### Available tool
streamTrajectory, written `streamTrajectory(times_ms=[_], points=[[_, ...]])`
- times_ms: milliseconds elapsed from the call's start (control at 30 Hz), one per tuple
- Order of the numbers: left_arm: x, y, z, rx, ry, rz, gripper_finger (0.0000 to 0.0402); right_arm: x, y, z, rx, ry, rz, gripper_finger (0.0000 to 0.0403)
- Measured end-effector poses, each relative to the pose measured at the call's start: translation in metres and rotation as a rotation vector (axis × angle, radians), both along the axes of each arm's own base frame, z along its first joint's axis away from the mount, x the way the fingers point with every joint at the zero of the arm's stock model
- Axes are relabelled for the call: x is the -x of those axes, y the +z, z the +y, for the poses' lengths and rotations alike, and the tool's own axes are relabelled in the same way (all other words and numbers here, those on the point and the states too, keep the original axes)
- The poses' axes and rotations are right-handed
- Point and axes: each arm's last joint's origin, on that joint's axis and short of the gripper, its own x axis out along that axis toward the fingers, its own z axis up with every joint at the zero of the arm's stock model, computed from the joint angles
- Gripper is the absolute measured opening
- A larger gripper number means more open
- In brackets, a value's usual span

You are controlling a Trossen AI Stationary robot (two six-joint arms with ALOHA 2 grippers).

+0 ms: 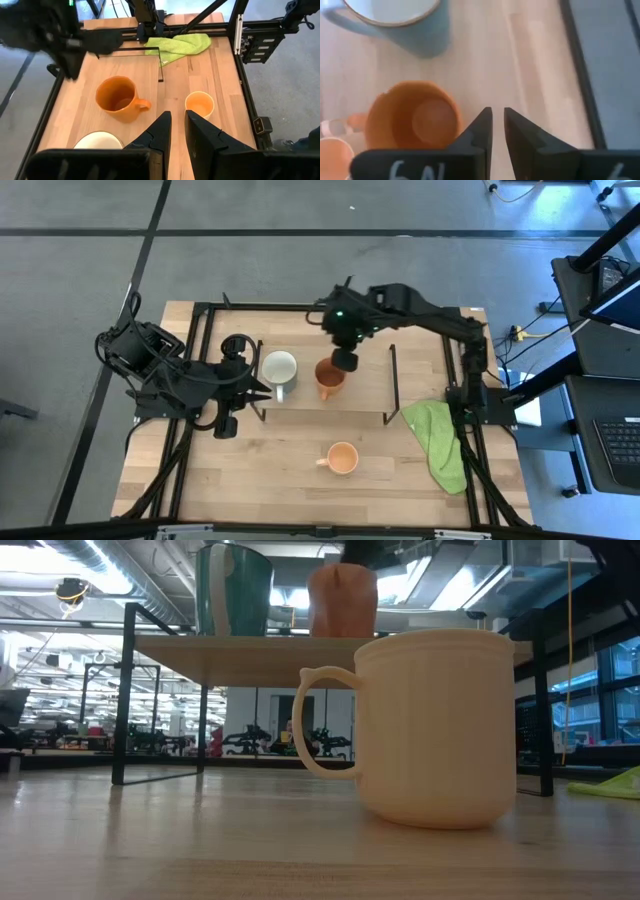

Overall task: Stack small to large cups/mugs on shelf
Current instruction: Put the orange mug on the shelf

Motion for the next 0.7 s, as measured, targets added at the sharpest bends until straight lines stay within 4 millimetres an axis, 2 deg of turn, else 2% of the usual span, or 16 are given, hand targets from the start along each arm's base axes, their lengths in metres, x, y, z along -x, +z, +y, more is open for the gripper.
streamTrajectory(times_ms=[100, 200, 400, 700], points=[[0.000, 0.000, 0.000, -0.001, 0.000, 0.000, 0.0049, 0.016, 0.004, 0.001, 0.003, -0.087, 0.070, 0.0034], [0.000, 0.000, 0.000, -0.010, -0.007, 0.001, 0.0049, 0.024, 0.004, 0.000, -0.042, -0.155, 0.113, 0.0008], [0.000, 0.000, 0.000, -0.021, -0.016, 0.002, 0.0049, 0.020, -0.003, 0.002, -0.105, -0.250, 0.109, 0.0004], [0.000, 0.000, 0.000, -0.021, -0.016, 0.002, 0.0049, 0.014, -0.040, -0.004, -0.190, -0.403, 0.236, 0.0002]])
